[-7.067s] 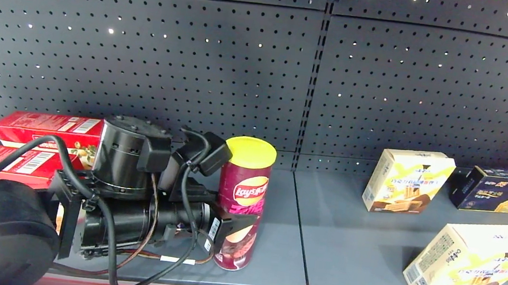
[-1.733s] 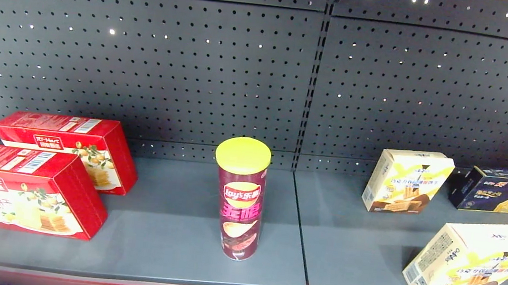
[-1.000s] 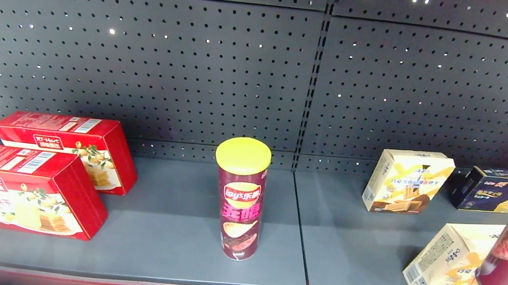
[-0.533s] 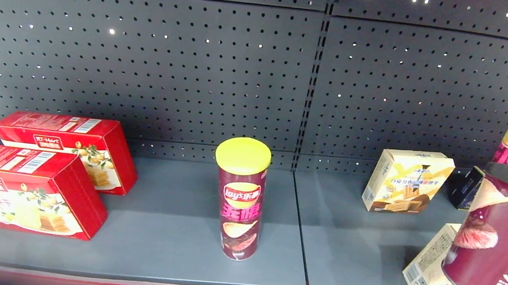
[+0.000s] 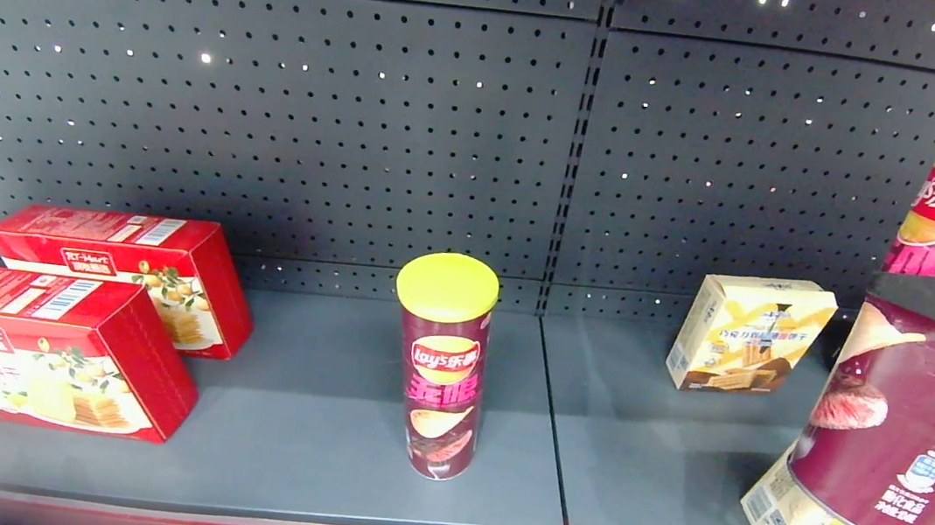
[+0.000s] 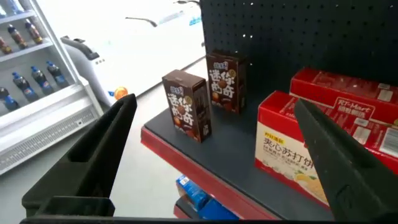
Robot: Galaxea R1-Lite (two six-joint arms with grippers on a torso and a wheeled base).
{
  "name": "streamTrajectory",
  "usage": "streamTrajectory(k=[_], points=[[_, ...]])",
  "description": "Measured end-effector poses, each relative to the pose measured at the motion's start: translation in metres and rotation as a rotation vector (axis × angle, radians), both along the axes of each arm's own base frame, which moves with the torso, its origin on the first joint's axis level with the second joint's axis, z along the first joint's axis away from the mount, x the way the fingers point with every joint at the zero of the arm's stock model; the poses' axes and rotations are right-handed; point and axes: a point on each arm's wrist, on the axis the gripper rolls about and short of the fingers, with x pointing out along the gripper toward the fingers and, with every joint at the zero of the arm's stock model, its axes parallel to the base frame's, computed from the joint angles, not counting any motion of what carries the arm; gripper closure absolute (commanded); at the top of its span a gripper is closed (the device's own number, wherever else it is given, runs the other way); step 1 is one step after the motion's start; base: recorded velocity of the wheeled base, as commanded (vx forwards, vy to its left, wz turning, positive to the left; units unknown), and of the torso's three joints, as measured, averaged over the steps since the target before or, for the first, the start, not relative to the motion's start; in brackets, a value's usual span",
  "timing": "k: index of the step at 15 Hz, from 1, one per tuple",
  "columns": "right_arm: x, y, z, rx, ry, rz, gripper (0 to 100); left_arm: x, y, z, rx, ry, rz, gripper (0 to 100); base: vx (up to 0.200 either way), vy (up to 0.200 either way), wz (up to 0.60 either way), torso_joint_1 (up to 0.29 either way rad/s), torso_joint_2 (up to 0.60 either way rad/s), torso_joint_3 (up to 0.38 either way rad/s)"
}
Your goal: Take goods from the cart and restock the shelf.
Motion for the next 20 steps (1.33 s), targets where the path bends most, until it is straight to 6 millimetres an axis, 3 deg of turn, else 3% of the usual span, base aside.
streamTrajectory(k=[4, 6, 10, 16, 20], points=[[0.010, 0.016, -0.001, 0.008, -0.011, 0.026, 100, 0.002, 0.001, -0.027, 0.001, 0.077, 0.062, 0, 0.000, 0.000, 0.00, 0.000, 0.00, 0.000], [0.013, 0.024, -0.011, -0.027, 0.021, 0.053, 100, 0.001, 0.001, -0.033, 0.001, 0.086, 0.069, 0, 0.000, 0.000, 0.00, 0.000, 0.00, 0.000], [0.021, 0.038, -0.031, -0.040, -0.006, 0.136, 100, -0.001, 0.001, -0.031, 0.001, 0.074, 0.067, 0, 0.000, 0.000, 0.00, 0.000, 0.00, 0.000], [0.053, 0.068, -0.062, -0.050, -0.028, 0.188, 100, 0.000, 0.001, -0.020, 0.001, 0.051, 0.062, 0, 0.000, 0.000, 0.00, 0.000, 0.00, 0.000], [0.087, 0.060, -0.076, -0.091, -0.031, 0.176, 100, 0.002, 0.001, -0.018, 0.003, 0.058, 0.063, 0, 0.000, 0.000, 0.00, 0.000, 0.00, 0.000]])
